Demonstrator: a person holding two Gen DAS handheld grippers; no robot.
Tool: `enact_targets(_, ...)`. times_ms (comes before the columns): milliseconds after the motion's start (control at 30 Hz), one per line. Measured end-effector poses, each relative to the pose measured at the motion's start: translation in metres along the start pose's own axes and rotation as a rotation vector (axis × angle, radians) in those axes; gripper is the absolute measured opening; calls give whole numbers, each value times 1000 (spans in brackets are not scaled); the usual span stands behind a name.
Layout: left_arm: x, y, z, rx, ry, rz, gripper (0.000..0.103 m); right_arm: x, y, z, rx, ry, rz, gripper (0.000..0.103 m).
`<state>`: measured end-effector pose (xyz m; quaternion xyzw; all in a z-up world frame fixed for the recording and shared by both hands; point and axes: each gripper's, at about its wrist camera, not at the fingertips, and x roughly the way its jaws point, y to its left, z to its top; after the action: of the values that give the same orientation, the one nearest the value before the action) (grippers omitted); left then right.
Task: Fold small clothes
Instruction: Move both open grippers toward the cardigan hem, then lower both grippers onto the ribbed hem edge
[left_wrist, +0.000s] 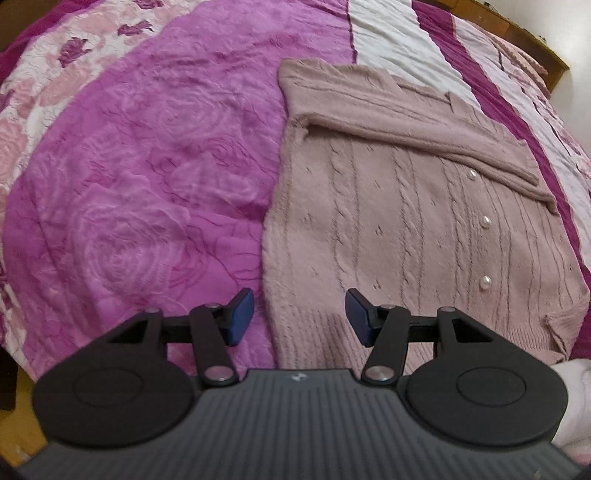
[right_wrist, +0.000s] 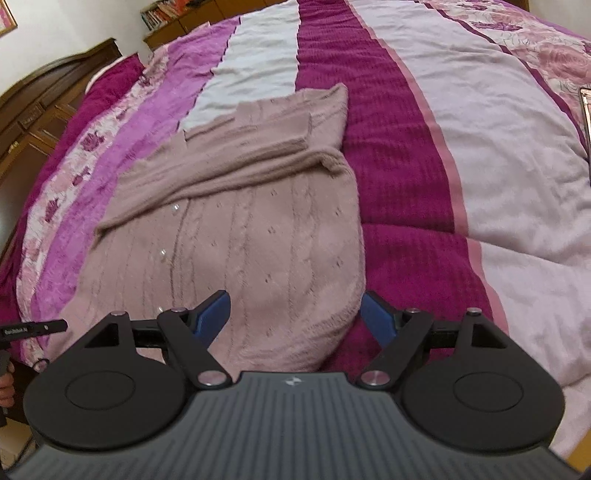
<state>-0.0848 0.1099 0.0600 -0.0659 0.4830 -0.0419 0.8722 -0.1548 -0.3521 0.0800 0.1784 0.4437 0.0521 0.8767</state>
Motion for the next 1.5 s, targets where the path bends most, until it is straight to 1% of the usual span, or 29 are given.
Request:
enact_targets(67,1,-4,-2,21,8,-14,56,3,0,-2,-9,27,-8,83)
enact_targets(133,4,-6,-4,25,18,-54,56,7,0,-4,-16,56,-4,83)
enact_targets(233,11,-2,-5,-2,28,-114,56,16,-5,-5,-2,89,21,84)
enact_targets(367,19,2,0,-36,49,-166,56,26,-12,-3,59,95,64,84)
enact_targets(500,28,-5,5,-9,81,-189,56,38,-12,0,89,128,132,84)
enact_targets(633,42,-11,8,0,111,-207,56,52,-7,2,73,159,137,84)
enact_targets(767,49,-19,9,20,123,-187,56,58,-2,2,35,170,128,84)
enact_targets(967,49,-27,5,50,108,-153,56,63,1,-3,-22,158,126,84)
enact_targets(1100,51,-28,5,58,103,-147,56,68,2,-3,-36,165,154,94)
enact_targets(1200,51,-29,4,64,99,-141,56,68,6,-6,-70,171,150,96)
enact_targets(1333,52,-32,3,83,90,-132,56,70,18,-12,-148,156,121,97)
enact_targets(1500,53,-33,3,92,94,-126,56,72,18,-13,-162,153,110,95)
